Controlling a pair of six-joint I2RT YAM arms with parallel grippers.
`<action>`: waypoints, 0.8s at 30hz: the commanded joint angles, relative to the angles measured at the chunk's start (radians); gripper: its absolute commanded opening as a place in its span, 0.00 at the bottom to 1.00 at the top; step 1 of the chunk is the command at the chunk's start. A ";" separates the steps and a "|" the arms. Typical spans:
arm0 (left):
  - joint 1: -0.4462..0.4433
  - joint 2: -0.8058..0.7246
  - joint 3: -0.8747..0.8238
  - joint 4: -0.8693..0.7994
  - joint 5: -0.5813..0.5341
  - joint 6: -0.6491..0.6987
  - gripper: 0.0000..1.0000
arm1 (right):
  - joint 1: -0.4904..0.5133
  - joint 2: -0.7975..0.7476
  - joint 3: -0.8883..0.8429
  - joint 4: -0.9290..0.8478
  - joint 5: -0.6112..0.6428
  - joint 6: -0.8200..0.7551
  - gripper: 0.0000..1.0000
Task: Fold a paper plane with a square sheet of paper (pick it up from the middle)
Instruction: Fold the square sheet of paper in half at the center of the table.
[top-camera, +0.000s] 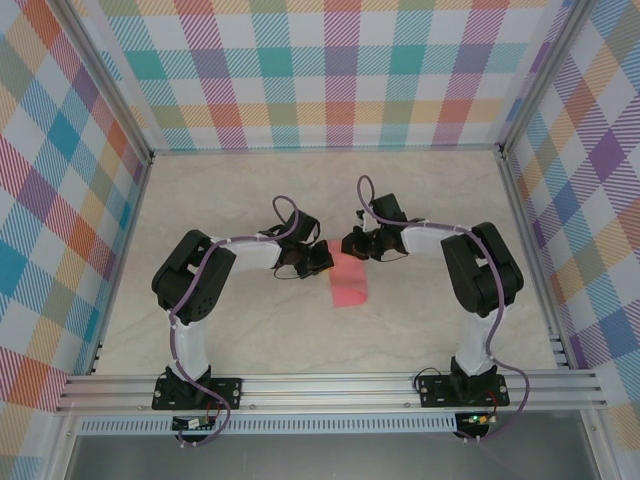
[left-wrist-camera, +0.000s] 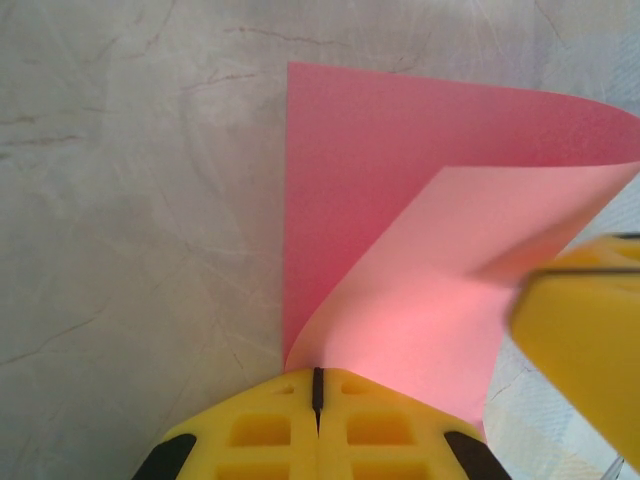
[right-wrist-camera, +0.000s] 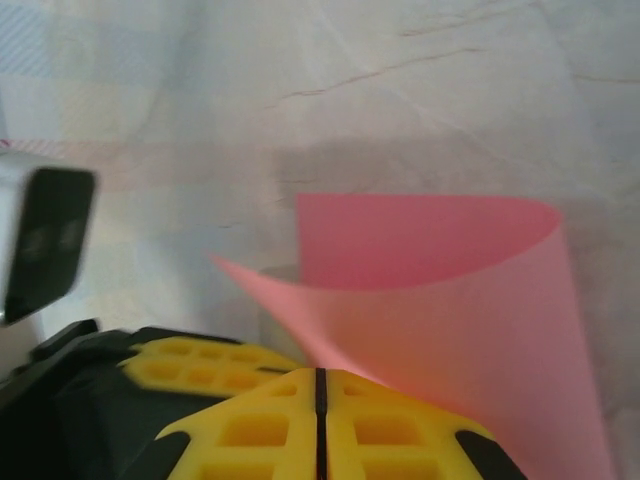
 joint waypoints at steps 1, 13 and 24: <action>-0.015 0.131 -0.079 -0.224 -0.125 0.021 0.00 | -0.011 0.040 0.028 -0.035 0.007 -0.021 0.08; -0.014 0.131 -0.081 -0.231 -0.124 0.030 0.00 | -0.114 0.029 -0.033 -0.027 0.148 0.028 0.08; -0.014 0.130 -0.080 -0.229 -0.123 0.034 0.00 | -0.071 -0.057 -0.014 0.051 0.045 0.002 0.08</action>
